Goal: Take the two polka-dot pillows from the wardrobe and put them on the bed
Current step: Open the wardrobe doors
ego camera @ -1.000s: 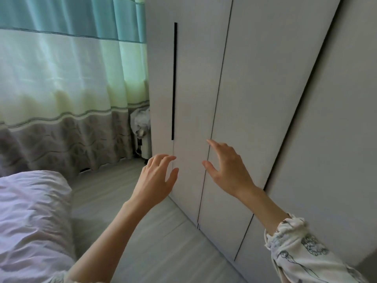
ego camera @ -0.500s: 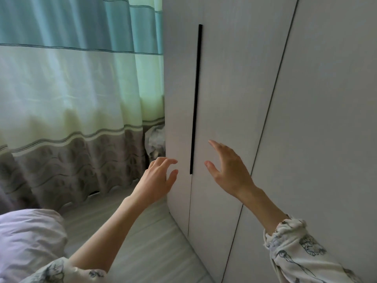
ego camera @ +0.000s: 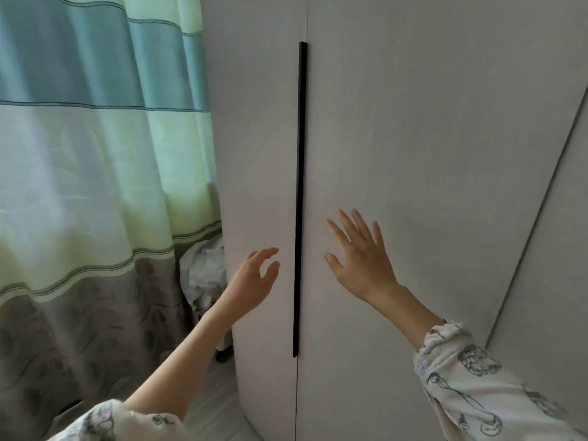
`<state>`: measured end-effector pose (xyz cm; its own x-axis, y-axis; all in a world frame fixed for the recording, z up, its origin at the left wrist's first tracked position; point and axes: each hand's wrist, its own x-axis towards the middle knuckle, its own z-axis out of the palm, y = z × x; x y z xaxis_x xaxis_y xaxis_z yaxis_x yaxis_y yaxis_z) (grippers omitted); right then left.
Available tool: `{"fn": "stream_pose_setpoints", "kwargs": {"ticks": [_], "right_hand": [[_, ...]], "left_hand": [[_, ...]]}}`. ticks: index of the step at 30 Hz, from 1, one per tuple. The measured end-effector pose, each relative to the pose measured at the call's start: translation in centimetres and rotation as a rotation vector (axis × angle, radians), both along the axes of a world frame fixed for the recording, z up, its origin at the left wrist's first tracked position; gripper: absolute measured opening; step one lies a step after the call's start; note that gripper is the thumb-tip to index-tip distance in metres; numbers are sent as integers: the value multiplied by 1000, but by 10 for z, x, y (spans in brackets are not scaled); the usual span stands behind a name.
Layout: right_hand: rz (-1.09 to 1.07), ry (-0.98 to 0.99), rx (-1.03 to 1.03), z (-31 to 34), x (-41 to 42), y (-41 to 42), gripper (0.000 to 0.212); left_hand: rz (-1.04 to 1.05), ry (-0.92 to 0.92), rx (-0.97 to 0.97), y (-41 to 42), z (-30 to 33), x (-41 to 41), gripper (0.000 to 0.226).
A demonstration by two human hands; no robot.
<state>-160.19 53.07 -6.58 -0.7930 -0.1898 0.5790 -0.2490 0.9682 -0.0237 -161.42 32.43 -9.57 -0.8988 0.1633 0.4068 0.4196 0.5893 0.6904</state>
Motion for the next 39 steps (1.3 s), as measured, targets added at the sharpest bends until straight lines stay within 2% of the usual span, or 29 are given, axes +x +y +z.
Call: {"fn": "stream_pose_setpoints", "kwargs": {"ticks": [5, 8, 10, 12, 19, 27, 30, 33, 36, 39], "right_hand": [[-234, 132, 44, 1, -69, -20, 61], [-469, 95, 227, -7, -91, -25, 79], [-638, 30, 362, -14, -100, -27, 94], [-729, 44, 425, -18, -106, -26, 102], [-799, 33, 459, -20, -108, -32, 103], [-793, -90, 438, -6, -100, -44, 86], [-671, -124, 237, 5, -90, -56, 82], [-418, -203, -198, 4, -78, -83, 71], [-119, -410, -632, -13, -64, -124, 63], [-15, -559, -815, -24, -60, -165, 61]], "left_hand": [[-185, -141, 164, -4, 10, -96, 42], [-289, -208, 271, 2, 25, -141, 46], [-336, -221, 273, 12, 32, -161, 50], [-386, -218, 277, 23, 34, -173, 51], [-401, -153, 418, 42, 26, -181, 41], [-498, -255, 487, 24, 24, -177, 38], [-500, -244, 515, 6, 20, -165, 40], [-502, -230, 514, -22, 16, -152, 42], [-518, -213, 550, -57, 11, -136, 41], [-540, -237, 607, -94, 15, -119, 38]]}}
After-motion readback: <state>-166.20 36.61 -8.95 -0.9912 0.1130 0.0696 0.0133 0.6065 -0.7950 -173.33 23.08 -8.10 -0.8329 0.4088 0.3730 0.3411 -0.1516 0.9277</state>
